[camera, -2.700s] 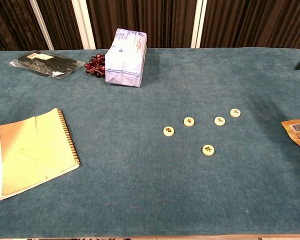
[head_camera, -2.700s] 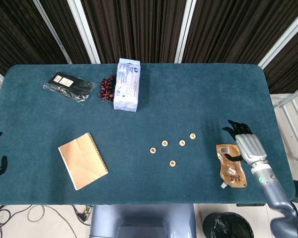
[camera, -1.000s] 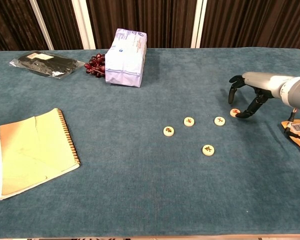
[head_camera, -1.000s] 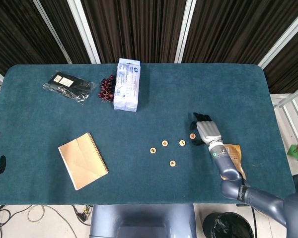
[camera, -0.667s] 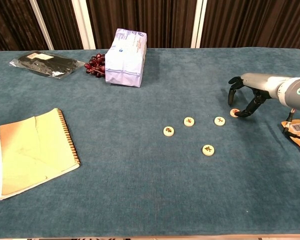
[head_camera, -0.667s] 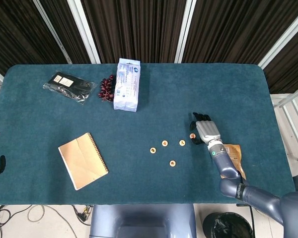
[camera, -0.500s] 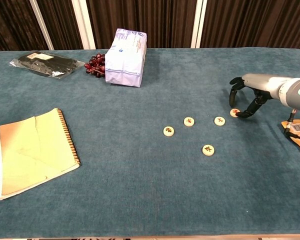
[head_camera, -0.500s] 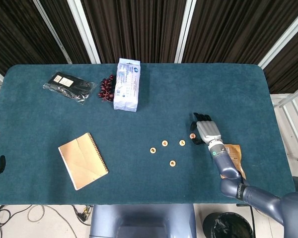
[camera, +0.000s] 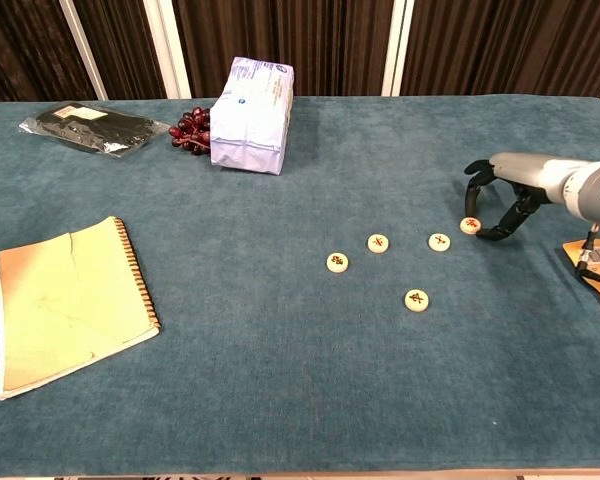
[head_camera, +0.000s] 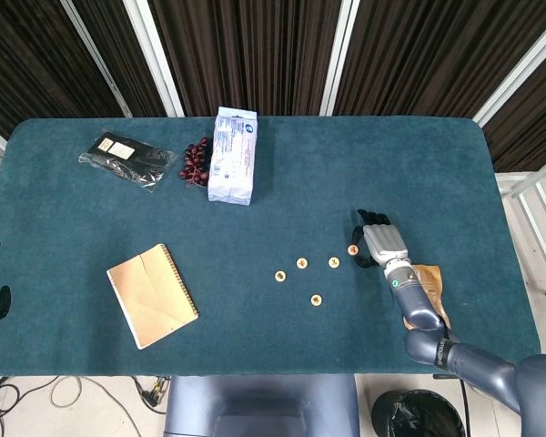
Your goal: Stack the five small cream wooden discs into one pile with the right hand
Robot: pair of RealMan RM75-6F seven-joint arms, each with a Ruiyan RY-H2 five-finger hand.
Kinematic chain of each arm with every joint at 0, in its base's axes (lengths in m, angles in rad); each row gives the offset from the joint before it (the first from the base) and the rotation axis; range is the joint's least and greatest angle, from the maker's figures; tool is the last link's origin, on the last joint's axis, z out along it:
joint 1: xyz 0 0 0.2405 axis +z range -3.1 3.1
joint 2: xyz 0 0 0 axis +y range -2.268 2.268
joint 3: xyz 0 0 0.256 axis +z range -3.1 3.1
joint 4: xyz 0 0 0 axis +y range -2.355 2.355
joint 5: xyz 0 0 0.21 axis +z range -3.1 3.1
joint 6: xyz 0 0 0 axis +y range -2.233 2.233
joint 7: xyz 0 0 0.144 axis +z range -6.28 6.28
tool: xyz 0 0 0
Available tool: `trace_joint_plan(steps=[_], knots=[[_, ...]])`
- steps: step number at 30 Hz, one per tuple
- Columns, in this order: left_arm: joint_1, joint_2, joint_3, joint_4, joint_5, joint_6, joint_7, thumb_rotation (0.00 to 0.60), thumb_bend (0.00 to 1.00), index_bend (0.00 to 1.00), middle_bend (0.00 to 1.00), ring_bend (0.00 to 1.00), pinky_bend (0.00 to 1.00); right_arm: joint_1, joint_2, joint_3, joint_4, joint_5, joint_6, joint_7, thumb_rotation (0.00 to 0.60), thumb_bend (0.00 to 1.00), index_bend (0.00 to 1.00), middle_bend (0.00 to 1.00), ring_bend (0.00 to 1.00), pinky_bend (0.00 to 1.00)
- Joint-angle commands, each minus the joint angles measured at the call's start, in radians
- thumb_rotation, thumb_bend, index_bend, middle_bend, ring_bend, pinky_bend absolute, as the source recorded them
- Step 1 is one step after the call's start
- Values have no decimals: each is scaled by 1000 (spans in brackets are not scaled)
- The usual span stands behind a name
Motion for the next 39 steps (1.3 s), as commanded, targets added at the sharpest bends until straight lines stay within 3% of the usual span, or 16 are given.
trace_joint_plan(steps=[1,17,31,39], knots=[[0,0,0,0,-1,-1,-1,600,487,146,0,0,0,1,-2,-1,2,-2,0,1,600,393,498,0,0,0],[0,1,0,0,0,-1,-3,600,487,147,0,0,0,7,1,0,-6,-7,-7,-1,600,405,556,0,0,0],[1,2,-1,-2,0,0,-6,600,487,149,0,0,0,-1,118,1,-215,-9,23,-29,600,411,556,0,0,0],[0,0,0,-3,6,3,-4,600,487,150,0,0,0,-5,123,-8,-267,-25,56,-32,600,410,556,0,0,0]])
